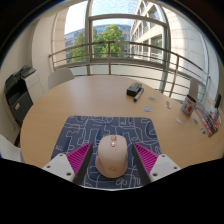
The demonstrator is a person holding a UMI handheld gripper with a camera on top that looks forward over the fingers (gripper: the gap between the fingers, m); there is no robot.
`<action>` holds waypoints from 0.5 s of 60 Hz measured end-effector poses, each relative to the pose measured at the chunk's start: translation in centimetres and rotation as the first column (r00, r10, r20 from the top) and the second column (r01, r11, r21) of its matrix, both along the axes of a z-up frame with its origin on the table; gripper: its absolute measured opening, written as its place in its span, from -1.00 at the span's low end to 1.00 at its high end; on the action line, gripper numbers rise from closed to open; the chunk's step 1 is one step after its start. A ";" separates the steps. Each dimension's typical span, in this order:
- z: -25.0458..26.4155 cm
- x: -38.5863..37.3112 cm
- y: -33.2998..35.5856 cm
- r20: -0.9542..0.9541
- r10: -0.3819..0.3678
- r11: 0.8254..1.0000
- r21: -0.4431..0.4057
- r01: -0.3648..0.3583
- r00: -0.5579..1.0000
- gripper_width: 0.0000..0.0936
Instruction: Arrange mouse
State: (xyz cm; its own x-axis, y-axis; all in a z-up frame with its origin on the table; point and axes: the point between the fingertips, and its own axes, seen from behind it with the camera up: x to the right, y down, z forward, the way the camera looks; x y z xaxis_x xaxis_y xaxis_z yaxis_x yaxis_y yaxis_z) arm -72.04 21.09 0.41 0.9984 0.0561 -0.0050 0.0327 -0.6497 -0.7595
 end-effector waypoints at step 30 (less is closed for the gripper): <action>14.1 0.6 -12.6 0.033 -0.056 0.994 0.094 0.053 0.998 0.81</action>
